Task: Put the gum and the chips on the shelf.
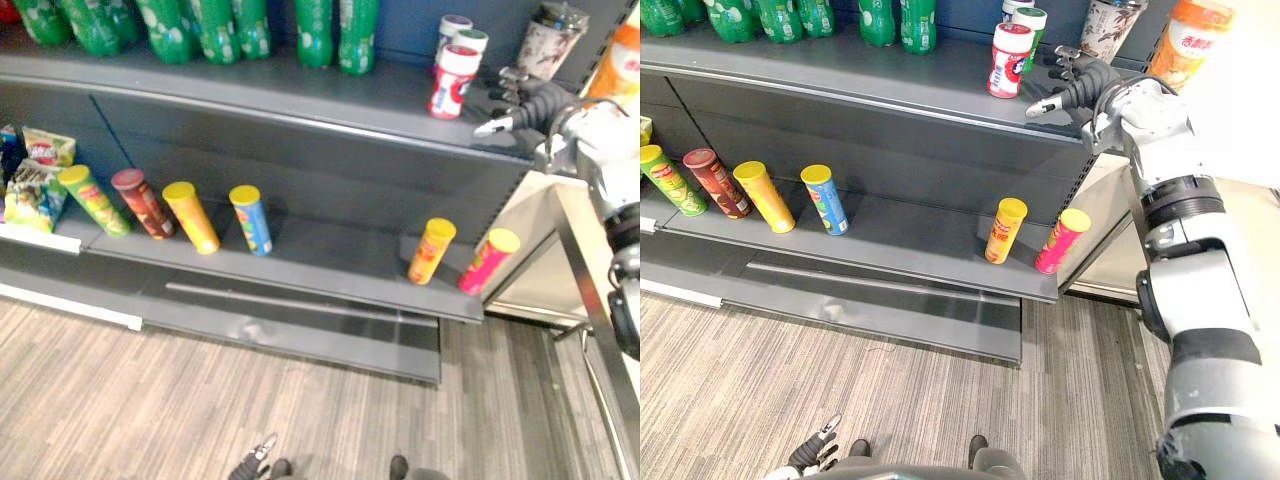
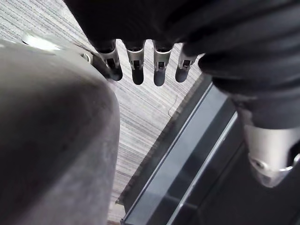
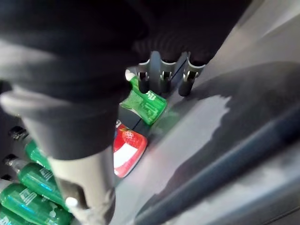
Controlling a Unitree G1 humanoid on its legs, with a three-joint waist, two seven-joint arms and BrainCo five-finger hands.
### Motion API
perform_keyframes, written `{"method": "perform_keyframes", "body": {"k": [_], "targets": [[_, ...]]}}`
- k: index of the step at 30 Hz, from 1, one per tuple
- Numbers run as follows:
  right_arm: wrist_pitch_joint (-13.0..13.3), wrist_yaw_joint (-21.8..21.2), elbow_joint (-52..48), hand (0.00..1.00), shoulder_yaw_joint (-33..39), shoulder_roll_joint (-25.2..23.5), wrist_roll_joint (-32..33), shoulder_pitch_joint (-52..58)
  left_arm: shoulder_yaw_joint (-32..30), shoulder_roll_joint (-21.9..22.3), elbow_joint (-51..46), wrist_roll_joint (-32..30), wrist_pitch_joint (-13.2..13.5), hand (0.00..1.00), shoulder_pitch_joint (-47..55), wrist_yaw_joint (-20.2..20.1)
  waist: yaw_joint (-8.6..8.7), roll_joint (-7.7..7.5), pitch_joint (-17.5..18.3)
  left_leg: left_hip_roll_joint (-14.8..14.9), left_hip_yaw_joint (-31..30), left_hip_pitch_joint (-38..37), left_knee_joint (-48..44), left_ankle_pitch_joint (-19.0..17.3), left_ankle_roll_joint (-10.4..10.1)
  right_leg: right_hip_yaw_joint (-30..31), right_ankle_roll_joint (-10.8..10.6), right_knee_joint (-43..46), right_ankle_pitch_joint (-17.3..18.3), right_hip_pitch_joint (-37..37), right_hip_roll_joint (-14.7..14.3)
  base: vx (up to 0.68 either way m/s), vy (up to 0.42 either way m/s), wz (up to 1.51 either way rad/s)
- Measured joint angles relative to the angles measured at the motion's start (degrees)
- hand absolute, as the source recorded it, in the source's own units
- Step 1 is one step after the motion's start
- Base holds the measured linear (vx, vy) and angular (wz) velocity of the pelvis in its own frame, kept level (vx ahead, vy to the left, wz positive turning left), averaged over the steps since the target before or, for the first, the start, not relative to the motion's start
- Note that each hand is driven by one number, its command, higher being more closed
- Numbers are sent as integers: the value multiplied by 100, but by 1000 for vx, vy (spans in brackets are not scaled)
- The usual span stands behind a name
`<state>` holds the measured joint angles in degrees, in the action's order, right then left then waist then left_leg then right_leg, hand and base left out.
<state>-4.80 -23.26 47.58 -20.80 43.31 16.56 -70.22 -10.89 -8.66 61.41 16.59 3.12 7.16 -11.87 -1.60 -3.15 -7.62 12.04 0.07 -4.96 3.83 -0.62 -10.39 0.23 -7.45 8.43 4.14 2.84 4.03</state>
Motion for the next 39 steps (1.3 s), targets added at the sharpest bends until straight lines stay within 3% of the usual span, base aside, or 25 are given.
{"method": "perform_keyframes", "body": {"k": [5,8,11,16,19,22,24,27,31,36,39], "targets": [[10,17,-1386,0,1,331,554,880,-6,-40,0,-138,1,0,66,-18,70,-74,122,18,125,-17,0,-27,-23,121,0,69,1,102,-36,6,-2,-14],[35,-77,-2544,0,45,593,1235,1610,-36,-54,5,-169,4,0,174,-19,200,-110,230,14,163,-18,3,-43,-22,156,-1,69,4,129,-36,9,8,-8],[233,-214,-3837,0,527,662,2054,2684,-80,-39,17,-228,4,0,246,-16,277,-99,390,-3,223,-5,14,-51,-14,209,-2,86,5,188,-26,9,5,-7],[726,-68,-5426,0,2198,-533,2744,4301,-320,120,18,-442,9,0,341,51,330,-34,558,-37,236,-33,20,-48,-9,235,-3,125,7,194,1,0,0,0],[898,22,-5988,0,2266,-1052,2851,4973,-364,152,18,-442,14,0,363,111,334,-29,606,-42,236,-100,6,-40,0,241,-2,171,7,148,6,-12,-3,1],[900,-125,-6306,0,2094,-1173,2839,5597,-361,159,18,-443,20,0,391,163,328,-43,654,-55,210,-158,9,-53,-19,225,25,189,32,87,27,-52,-7,5],[885,-319,-6310,0,1739,-1178,2839,6132,-359,147,20,-443,44,0,417,156,320,-54,687,-63,157,-150,12,-56,-13,198,12,217,96,92,49,-82,-8,9],[581,-713,-6095,0,964,-1228,2818,7072,-345,137,27,-465,66,0,427,149,312,-44,688,-84,48,-153,113,-56,-13,185,36,283,152,107,81,-66,-6,5],[291,-962,-4734,0,487,-1797,2183,7902,-139,66,188,-666,64,0,373,147,325,30,670,-107,33,-138,82,-56,-12,207,33,291,150,104,94,0,0,0],[211,-898,-2723,0,664,-2412,1540,8130,56,60,246,-689,59,0,374,141,399,148,660,-128,45,-138,77,-57,-12,235,32,276,150,106,108,8,4,0],[231,-591,-1161,0,1547,-2921,1186,8085,116,103,256,-829,53,0,382,136,467,262,622,-130,76,-164,82,-73,-3,276,34,271,150,102,97,56,19,-6]]}}
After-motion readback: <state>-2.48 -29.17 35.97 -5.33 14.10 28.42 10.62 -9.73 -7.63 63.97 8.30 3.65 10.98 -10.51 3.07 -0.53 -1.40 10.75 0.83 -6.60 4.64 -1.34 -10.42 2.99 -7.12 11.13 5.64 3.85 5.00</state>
